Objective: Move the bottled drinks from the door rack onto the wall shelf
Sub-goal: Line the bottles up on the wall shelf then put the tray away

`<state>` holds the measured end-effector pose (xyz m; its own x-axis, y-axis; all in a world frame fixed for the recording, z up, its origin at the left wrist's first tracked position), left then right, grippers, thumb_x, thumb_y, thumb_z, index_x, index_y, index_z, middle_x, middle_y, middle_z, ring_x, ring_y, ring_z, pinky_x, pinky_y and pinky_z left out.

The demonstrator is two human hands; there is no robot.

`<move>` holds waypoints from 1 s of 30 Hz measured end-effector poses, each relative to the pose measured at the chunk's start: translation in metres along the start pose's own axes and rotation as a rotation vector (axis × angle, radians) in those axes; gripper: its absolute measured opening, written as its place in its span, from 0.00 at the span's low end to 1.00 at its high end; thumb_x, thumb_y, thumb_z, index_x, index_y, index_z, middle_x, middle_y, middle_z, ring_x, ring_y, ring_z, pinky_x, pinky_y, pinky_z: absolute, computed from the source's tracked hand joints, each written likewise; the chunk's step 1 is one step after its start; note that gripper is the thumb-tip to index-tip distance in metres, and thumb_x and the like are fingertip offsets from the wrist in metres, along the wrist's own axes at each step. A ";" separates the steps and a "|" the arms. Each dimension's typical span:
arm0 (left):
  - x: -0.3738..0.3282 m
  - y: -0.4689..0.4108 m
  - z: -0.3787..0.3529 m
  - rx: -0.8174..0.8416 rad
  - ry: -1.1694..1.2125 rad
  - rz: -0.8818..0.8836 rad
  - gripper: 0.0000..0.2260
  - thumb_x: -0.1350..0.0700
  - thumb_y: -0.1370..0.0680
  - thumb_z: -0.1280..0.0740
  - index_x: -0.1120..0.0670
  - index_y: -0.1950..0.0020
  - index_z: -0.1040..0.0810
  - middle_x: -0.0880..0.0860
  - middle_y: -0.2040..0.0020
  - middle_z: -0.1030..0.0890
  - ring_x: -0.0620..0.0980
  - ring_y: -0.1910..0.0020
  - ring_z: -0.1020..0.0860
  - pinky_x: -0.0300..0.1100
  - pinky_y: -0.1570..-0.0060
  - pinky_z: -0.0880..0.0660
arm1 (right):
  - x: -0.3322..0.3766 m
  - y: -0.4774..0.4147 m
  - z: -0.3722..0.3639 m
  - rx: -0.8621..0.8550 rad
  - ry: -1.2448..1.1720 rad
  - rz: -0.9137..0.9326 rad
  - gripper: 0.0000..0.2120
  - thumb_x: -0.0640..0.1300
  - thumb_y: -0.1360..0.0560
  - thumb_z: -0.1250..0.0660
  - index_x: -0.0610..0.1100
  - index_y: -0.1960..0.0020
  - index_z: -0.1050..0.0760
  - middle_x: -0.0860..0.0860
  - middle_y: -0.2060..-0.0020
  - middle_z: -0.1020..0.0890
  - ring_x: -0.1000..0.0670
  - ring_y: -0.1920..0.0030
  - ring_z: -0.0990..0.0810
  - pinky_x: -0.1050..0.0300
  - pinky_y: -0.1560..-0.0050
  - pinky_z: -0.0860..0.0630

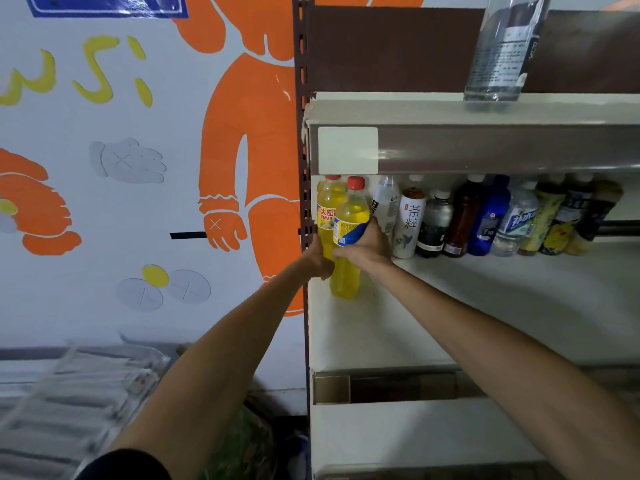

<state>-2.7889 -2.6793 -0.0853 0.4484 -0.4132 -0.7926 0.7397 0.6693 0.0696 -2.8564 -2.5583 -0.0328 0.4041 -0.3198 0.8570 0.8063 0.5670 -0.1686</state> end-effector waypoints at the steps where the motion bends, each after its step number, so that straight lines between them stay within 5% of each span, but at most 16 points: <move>1: 0.000 0.002 -0.001 0.012 -0.009 -0.008 0.45 0.76 0.34 0.35 0.60 0.23 0.52 0.59 0.36 0.29 0.60 0.46 0.25 0.51 0.60 0.21 | 0.002 0.003 -0.004 -0.003 0.006 0.012 0.41 0.43 0.45 0.17 0.45 0.37 0.32 0.48 0.42 0.21 0.44 0.42 0.22 0.47 0.42 0.22; 4: 0.008 0.012 -0.010 0.101 -0.010 0.019 0.53 0.72 0.34 0.28 0.62 0.22 0.63 0.57 0.26 0.39 0.59 0.30 0.34 0.48 0.42 0.28 | 0.007 0.007 -0.014 0.005 0.028 0.042 0.40 0.44 0.46 0.19 0.47 0.38 0.32 0.48 0.44 0.21 0.44 0.43 0.22 0.46 0.44 0.22; 7: 0.026 0.011 -0.020 0.107 0.072 0.069 0.63 0.55 0.49 0.17 0.60 0.22 0.50 0.56 0.26 0.35 0.56 0.30 0.33 0.46 0.39 0.27 | 0.009 0.008 -0.023 0.006 0.033 0.069 0.37 0.46 0.45 0.19 0.46 0.41 0.31 0.48 0.44 0.21 0.44 0.43 0.22 0.46 0.44 0.23; 9: 0.041 0.005 -0.023 0.012 0.107 0.080 0.60 0.49 0.50 0.17 0.60 0.24 0.43 0.57 0.31 0.29 0.56 0.32 0.29 0.50 0.38 0.27 | 0.008 0.008 -0.026 -0.008 0.028 0.071 0.35 0.47 0.44 0.19 0.46 0.41 0.31 0.48 0.44 0.21 0.43 0.43 0.22 0.46 0.44 0.23; 11: 0.030 0.026 -0.016 -0.096 0.076 0.039 0.51 0.51 0.43 0.16 0.58 0.26 0.40 0.58 0.35 0.25 0.59 0.36 0.26 0.49 0.42 0.26 | 0.005 0.009 -0.025 -0.018 0.037 0.056 0.33 0.46 0.41 0.20 0.44 0.41 0.31 0.47 0.44 0.21 0.43 0.43 0.22 0.50 0.46 0.24; 15: 0.025 0.034 -0.023 -0.175 0.030 -0.015 0.54 0.55 0.33 0.20 0.56 0.21 0.55 0.60 0.34 0.26 0.62 0.39 0.24 0.47 0.50 0.24 | -0.007 0.006 -0.025 0.027 0.127 -0.005 0.35 0.47 0.37 0.21 0.44 0.35 0.34 0.46 0.41 0.21 0.42 0.41 0.22 0.56 0.52 0.29; 25: 0.019 0.040 -0.028 -0.209 -0.049 0.005 0.30 0.57 0.29 0.25 0.61 0.34 0.37 0.61 0.41 0.23 0.61 0.44 0.24 0.52 0.50 0.25 | -0.010 0.002 -0.030 0.071 0.108 0.006 0.39 0.49 0.38 0.19 0.45 0.32 0.33 0.46 0.41 0.20 0.43 0.42 0.21 0.57 0.49 0.27; 30: 0.025 0.037 -0.027 -0.163 -0.034 -0.002 0.36 0.57 0.28 0.26 0.60 0.28 0.44 0.62 0.41 0.23 0.63 0.44 0.23 0.56 0.50 0.22 | -0.010 0.003 -0.031 0.057 0.141 0.031 0.37 0.50 0.36 0.20 0.43 0.34 0.35 0.44 0.39 0.22 0.41 0.40 0.22 0.52 0.44 0.25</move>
<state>-2.7637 -2.6483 -0.1187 0.4661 -0.4334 -0.7713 0.6503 0.7590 -0.0335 -2.8449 -2.5773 -0.0574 0.4884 -0.4029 0.7741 0.7684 0.6189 -0.1627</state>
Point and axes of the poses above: each hand's wrist, its own y-axis away from the middle knuckle, its own z-axis out of the back of the hand, x = y × z, the point moved 7 cm from there along -y, towards the middle knuckle
